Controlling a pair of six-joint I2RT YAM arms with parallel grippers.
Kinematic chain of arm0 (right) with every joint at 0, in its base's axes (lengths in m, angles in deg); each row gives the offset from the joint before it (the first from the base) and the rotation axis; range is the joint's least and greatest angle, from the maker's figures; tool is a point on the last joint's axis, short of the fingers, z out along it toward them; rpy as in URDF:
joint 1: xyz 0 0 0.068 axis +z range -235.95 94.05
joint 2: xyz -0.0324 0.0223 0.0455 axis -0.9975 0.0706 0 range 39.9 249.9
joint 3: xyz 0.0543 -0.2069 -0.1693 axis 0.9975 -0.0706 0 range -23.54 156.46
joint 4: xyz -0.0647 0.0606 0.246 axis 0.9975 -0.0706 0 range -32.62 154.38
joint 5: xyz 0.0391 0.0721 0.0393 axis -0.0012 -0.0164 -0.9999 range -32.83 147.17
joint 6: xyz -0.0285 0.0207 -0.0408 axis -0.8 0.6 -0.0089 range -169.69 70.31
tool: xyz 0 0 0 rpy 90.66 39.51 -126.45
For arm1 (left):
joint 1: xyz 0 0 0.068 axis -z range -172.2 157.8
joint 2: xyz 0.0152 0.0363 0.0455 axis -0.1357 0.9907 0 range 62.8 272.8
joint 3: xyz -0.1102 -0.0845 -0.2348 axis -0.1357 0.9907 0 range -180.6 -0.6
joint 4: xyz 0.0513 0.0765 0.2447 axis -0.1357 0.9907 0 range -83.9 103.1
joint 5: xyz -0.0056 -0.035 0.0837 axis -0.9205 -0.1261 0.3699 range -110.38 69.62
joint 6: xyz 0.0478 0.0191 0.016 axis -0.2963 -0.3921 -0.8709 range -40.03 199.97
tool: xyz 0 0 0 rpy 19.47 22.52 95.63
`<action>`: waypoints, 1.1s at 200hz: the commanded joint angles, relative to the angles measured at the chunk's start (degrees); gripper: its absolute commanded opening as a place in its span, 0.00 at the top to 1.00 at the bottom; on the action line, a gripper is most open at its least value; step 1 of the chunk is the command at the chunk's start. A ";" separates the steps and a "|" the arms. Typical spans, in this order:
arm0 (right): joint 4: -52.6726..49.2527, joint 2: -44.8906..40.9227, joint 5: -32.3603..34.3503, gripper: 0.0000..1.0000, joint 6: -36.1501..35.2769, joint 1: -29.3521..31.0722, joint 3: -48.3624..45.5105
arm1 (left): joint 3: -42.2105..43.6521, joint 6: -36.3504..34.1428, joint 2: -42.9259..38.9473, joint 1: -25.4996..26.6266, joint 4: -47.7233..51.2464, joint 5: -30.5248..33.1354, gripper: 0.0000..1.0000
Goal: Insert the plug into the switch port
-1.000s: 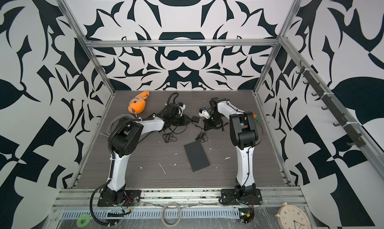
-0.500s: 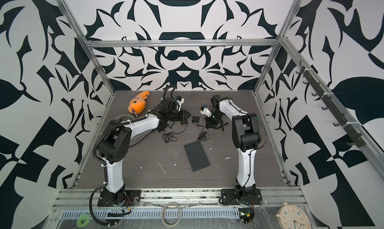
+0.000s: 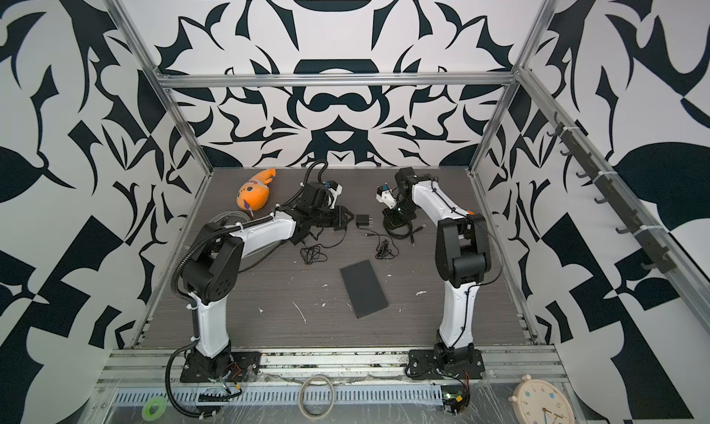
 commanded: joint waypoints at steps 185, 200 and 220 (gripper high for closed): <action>2.97 3.95 2.93 0.86 4.72 0.35 -6.10 | -0.23 -1.44 -1.53 0.33 2.95 -0.23 0.62; 3.03 2.67 3.40 0.93 4.95 0.05 -5.62 | -0.66 -1.89 -1.99 0.33 3.54 -0.43 0.62; 2.89 0.05 3.80 0.96 6.61 -0.73 -3.62 | -1.62 -3.29 -2.64 0.33 5.14 -0.92 0.62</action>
